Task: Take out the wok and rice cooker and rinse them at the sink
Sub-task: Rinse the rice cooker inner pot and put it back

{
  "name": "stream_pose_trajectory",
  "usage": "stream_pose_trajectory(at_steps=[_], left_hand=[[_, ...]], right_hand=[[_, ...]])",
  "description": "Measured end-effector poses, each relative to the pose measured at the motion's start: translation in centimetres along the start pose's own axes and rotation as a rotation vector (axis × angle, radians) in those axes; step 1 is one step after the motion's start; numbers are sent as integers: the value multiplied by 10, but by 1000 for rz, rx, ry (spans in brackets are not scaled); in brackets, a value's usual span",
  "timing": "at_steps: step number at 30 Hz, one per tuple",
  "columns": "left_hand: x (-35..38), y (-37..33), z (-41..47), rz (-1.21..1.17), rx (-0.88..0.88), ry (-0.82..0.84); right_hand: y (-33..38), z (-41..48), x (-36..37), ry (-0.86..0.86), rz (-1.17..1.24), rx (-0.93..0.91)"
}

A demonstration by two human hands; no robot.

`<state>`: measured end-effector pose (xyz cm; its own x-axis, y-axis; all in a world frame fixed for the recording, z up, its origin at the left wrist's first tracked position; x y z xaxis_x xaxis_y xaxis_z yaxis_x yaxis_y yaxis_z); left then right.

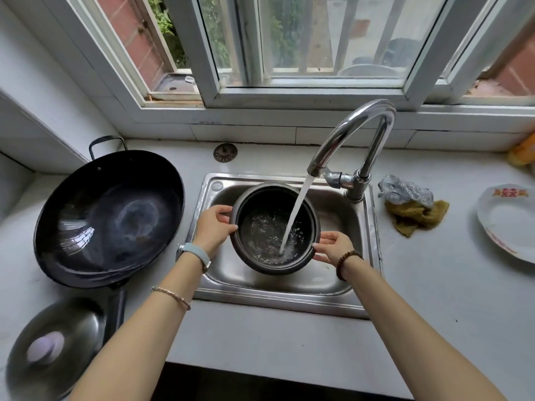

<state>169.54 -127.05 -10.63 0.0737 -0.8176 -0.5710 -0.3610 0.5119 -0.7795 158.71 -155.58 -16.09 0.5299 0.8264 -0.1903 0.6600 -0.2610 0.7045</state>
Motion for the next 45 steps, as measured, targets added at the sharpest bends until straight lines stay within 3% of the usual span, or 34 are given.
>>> stream_pose_trajectory(at_steps=[3,7,11,14,21,26,31,37,41,45], left_hand=[[-5,3,-8,-60,-35,10],[4,13,-20,-226,-225,83],[16,18,-36,-350,-440,184],[17,16,-43,-365,-491,229],[-2,-9,-33,-291,-303,147],[-15,-8,-24,-241,-127,104],[-2,18,-37,-326,-289,164],[11,30,-46,-329,-488,227],[-3,9,-36,-308,-376,186],[-17,-4,-24,-221,-159,110]], right_hand=[[16,-11,-6,-32,-26,-107],[42,-26,-16,-31,-37,-219],[56,-37,-25,7,-8,-190],[56,-42,-32,32,8,-106],[23,-44,-31,34,33,43],[20,-46,-27,-42,13,-133],[49,-59,-29,-48,-71,-323],[53,-56,-32,97,-120,-73],[21,-49,-34,131,-28,161],[2,-48,-22,125,-16,98]])
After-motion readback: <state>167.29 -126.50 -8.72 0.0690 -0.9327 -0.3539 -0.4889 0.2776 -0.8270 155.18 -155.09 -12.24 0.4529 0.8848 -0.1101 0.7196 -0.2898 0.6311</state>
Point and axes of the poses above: each hand's wrist, its own z-axis towards the middle knuckle, its own x-axis out of the palm, y = z × x, the point moved 7 cm from there along z, towards the middle knuckle, and after that the axes turned 14 degrees about -y, right-handed, at the moved point
